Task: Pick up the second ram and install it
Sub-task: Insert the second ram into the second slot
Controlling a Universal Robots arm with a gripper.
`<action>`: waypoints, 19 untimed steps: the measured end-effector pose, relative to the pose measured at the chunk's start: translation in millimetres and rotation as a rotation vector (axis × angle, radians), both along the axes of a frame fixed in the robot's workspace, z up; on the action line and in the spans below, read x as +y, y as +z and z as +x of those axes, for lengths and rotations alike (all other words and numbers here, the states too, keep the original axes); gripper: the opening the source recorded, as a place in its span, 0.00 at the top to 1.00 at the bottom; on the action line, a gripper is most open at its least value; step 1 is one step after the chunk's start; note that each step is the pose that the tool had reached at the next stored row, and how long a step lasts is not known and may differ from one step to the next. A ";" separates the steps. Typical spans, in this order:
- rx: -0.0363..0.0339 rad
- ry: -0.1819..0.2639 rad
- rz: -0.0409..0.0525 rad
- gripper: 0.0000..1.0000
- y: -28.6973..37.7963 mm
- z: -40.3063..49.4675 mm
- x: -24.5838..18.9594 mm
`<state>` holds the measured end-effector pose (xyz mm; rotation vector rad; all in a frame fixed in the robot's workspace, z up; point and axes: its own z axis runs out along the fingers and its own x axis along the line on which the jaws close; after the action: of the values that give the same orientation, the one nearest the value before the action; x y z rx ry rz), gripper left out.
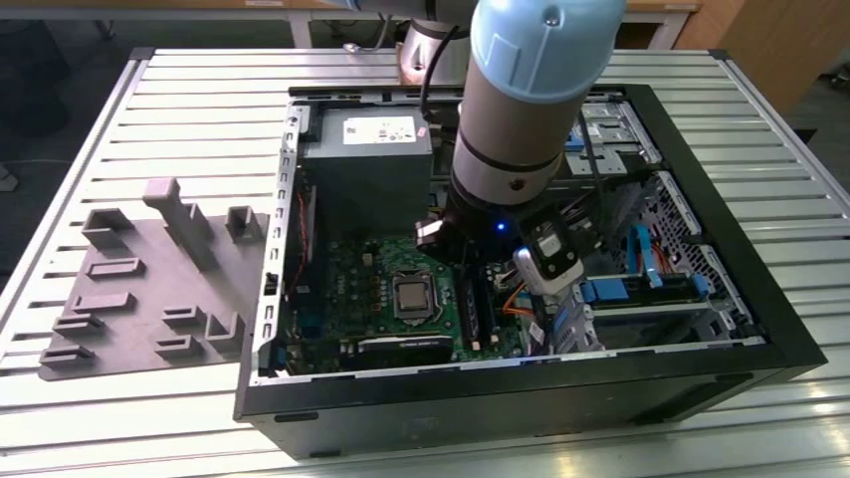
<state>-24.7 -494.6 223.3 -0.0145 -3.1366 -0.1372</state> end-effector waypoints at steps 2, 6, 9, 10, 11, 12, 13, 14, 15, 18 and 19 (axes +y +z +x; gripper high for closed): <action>0.0001 0.000 -0.0002 0.89 -0.6 0.0 0.0; 0.0000 0.000 -0.0001 0.89 -2.0 -0.1 0.0; 0.0001 0.000 -0.0002 0.89 -3.3 -0.2 0.1; 0.0000 0.000 -0.0001 0.89 -3.8 -0.2 0.2; 0.0001 0.000 -0.0002 0.89 -4.2 -0.3 0.2; 0.0001 0.000 -0.0002 0.89 -4.7 -0.3 0.2; 0.0001 0.000 -0.0002 0.89 -5.2 -0.4 0.2; 0.0001 0.000 -0.0002 0.89 -5.6 -0.4 0.3; 0.0001 0.000 -0.0004 0.89 -5.8 -0.4 0.3; 0.0001 0.000 -0.0004 0.89 -5.9 -0.4 0.3; 0.0001 0.000 -0.0002 0.89 -6.0 -0.4 0.3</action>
<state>-25.1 -494.3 217.3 -0.0145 -3.1365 -0.1368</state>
